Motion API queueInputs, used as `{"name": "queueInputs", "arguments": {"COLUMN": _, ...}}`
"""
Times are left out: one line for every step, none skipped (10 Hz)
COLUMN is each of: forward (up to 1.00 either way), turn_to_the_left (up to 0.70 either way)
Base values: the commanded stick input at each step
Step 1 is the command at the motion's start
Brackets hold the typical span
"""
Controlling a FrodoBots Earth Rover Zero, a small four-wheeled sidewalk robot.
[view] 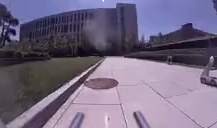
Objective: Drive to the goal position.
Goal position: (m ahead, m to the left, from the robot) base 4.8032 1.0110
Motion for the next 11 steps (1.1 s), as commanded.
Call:
{"name": "queueInputs", "arguments": {"forward": 1.00, "turn_to_the_left": 0.00}}
{"name": "queueInputs", "arguments": {"forward": 1.00, "turn_to_the_left": 0.00}}
{"name": "queueInputs", "arguments": {"forward": 1.00, "turn_to_the_left": 0.00}}
{"name": "queueInputs", "arguments": {"forward": 1.00, "turn_to_the_left": 0.00}}
{"name": "queueInputs", "arguments": {"forward": 1.00, "turn_to_the_left": 0.00}}
{"name": "queueInputs", "arguments": {"forward": 1.00, "turn_to_the_left": 0.00}}
{"name": "queueInputs", "arguments": {"forward": 1.00, "turn_to_the_left": -0.04}}
{"name": "queueInputs", "arguments": {"forward": 1.00, "turn_to_the_left": -0.21}}
{"name": "queueInputs", "arguments": {"forward": 1.00, "turn_to_the_left": -0.24}}
{"name": "queueInputs", "arguments": {"forward": 1.00, "turn_to_the_left": -0.01}}
{"name": "queueInputs", "arguments": {"forward": 1.00, "turn_to_the_left": 0.00}}
